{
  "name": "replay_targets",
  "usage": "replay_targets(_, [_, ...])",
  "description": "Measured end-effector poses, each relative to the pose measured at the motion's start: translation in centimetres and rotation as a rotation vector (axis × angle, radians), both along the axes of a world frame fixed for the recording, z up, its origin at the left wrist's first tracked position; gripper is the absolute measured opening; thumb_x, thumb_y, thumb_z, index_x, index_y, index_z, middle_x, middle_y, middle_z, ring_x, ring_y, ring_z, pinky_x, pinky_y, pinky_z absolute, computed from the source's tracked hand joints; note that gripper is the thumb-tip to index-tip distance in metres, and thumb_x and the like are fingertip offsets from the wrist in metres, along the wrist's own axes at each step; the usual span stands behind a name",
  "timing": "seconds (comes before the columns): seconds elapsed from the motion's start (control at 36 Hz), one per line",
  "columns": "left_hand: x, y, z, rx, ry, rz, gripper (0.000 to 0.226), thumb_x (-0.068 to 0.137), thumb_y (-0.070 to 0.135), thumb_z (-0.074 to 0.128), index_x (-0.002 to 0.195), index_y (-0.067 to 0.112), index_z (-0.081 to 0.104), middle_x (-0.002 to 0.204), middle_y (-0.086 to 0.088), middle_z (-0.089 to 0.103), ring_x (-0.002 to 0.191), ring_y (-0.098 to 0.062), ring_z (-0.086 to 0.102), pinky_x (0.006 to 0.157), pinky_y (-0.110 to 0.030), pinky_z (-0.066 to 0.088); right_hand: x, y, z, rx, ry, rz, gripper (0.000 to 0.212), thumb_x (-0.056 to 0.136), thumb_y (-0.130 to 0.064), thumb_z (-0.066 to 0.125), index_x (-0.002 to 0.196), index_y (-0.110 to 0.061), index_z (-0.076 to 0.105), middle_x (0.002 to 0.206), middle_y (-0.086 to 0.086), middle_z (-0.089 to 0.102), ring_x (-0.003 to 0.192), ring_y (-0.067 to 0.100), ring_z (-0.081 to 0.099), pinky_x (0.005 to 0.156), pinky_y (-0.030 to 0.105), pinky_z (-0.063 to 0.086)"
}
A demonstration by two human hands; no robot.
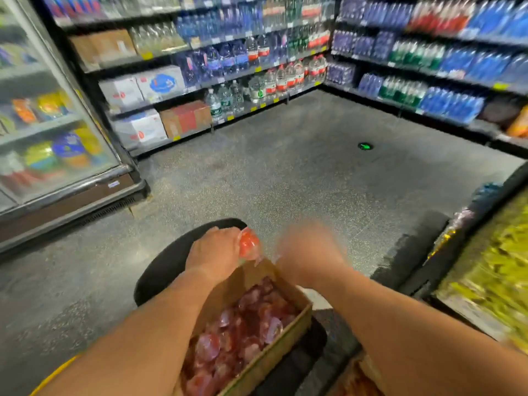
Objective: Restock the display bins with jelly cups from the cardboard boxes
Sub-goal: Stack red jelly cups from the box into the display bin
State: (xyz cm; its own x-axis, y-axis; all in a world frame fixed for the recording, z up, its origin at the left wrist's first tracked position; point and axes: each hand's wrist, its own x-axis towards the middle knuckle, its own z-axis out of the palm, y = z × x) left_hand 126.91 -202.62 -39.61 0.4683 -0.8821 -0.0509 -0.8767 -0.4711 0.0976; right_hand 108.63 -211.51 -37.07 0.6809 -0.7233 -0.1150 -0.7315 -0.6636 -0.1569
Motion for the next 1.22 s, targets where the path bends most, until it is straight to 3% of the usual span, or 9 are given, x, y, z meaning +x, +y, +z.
replay_targets(0.14, [-5.0,3.1,9.7,-0.106,-0.05,-0.152,0.042,0.109,0.038,0.022,0.108,0.028,0.062,0.1,-0.001,0.065,0.096,-0.024,0.061,0.086,-0.043,0.053,-6.1,5.0,10.3,-0.154,-0.056,-0.111,0.04,0.088,-0.05,0.05,0.119,-0.026,0.059,0.117,0.004,0.06,0.113,0.027,0.045,0.095,0.038,0.036])
replay_targets(0.22, [-8.7,5.2,15.2,-0.148,-0.019,-0.242,0.042,0.107,0.046,0.022,0.09,0.033,0.057,0.093,0.004,0.064,0.089,-0.019,0.059,0.087,-0.042,0.052,-10.1,8.5,15.9,-0.235,-0.031,-0.189,0.043,0.085,-0.053,0.048,0.117,-0.027,0.061,0.115,0.004,0.06,0.111,0.028,0.046,0.092,0.038,0.037])
replay_targets(0.31, [-13.1,6.6,20.3,-0.2,-0.021,-0.359,0.049,0.105,0.053,0.021,0.1,0.033,0.065,0.103,0.002,0.07,0.104,-0.025,0.062,0.09,-0.041,0.05,-14.7,11.9,21.1,-0.311,-0.049,-0.294,0.041,0.089,-0.05,0.046,0.115,-0.023,0.062,0.116,0.008,0.061,0.112,0.031,0.047,0.093,0.039,0.038])
replay_targets(0.39, [-18.1,7.1,24.4,-0.23,-0.085,-0.49,0.043,0.106,0.044,0.026,0.108,0.023,0.064,0.112,-0.005,0.07,0.116,-0.031,0.059,0.088,-0.042,0.05,-20.0,14.9,25.0,-0.385,-0.035,-0.369,0.046,0.089,-0.054,0.045,0.116,-0.022,0.063,0.117,0.009,0.062,0.112,0.033,0.049,0.093,0.04,0.04])
replay_targets(0.53, [-26.9,7.7,28.7,-0.351,-0.027,-0.661,0.043,0.105,0.049,0.028,0.097,0.025,0.063,0.099,-0.006,0.068,0.104,-0.031,0.06,0.078,-0.041,0.048,-29.8,19.6,30.2,-0.414,-0.062,-0.538,0.055,0.089,-0.058,0.044,0.121,-0.018,0.063,0.124,0.013,0.062,0.117,0.037,0.05,0.097,0.044,0.041])
replay_targets(0.67, [-37.7,8.7,31.7,-0.452,-0.001,-0.816,0.043,0.106,0.052,0.026,0.095,0.031,0.061,0.091,0.005,0.062,0.1,-0.022,0.058,0.07,-0.037,0.04,-40.4,22.8,33.4,-0.456,-0.023,-0.661,0.077,0.071,-0.066,0.018,0.109,-0.02,0.066,0.11,0.011,0.064,0.107,0.036,0.054,0.097,0.048,0.042])
replay_targets(0.97, [-62.2,10.7,36.0,-0.558,-0.005,-1.076,0.04,0.104,0.052,0.028,0.09,0.029,0.058,0.1,-0.002,0.067,0.104,-0.028,0.06,0.077,-0.039,0.045,-64.2,30.7,37.7,-0.473,-0.045,-0.925,0.043,0.091,-0.054,0.046,0.105,-0.015,0.059,0.113,0.014,0.066,0.111,0.036,0.057,0.098,0.042,0.037])
replay_targets(1.11, [-70.7,10.8,36.3,-0.616,0.025,-1.137,0.041,0.104,0.054,0.029,0.082,0.03,0.054,0.093,-0.005,0.065,0.096,-0.034,0.063,0.071,-0.041,0.046,-72.7,31.8,37.9,-0.45,-0.012,-1.027,0.062,0.087,-0.063,0.042,0.114,-0.01,0.06,0.118,0.017,0.065,0.112,0.038,0.051,0.097,0.043,0.041])
replay_targets(1.22, [-75.3,10.5,36.4,-0.606,0.04,-1.191,0.062,0.088,0.075,0.003,0.079,0.036,0.051,0.092,-0.002,0.066,0.096,-0.031,0.061,0.07,-0.039,0.04,-77.2,30.8,37.8,-0.425,-0.045,-1.061,0.058,0.09,-0.059,0.047,0.122,-0.011,0.058,0.124,0.015,0.062,0.117,0.038,0.048,0.097,0.043,0.041])
